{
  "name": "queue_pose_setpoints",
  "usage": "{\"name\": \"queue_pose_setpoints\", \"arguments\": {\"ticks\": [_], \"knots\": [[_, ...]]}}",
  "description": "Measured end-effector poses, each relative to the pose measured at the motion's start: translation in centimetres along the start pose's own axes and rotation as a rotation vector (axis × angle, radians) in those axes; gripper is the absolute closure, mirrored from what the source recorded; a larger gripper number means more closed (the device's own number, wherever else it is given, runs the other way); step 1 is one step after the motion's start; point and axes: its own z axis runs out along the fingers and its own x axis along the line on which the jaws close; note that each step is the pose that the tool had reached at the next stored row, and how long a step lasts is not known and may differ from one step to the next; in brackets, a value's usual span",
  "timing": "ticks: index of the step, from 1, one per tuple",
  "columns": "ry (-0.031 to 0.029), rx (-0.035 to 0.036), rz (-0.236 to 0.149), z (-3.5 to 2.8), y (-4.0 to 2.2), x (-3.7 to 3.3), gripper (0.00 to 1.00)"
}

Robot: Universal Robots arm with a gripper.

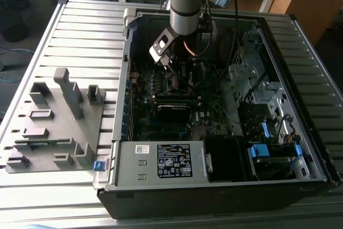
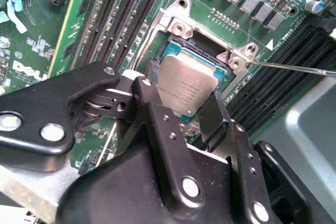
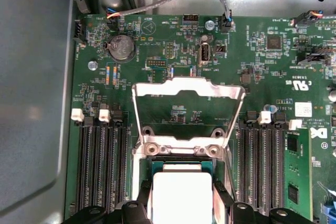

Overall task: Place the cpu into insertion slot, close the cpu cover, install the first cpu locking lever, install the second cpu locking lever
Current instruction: 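Place the cpu into insertion slot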

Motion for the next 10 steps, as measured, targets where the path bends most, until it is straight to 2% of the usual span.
{"name": "queue_pose_setpoints", "arguments": {"ticks": [10], "knots": [[0.0008, 0.0000, 0.001, 0.05, -0.14, 0.01, 0.46]]}}
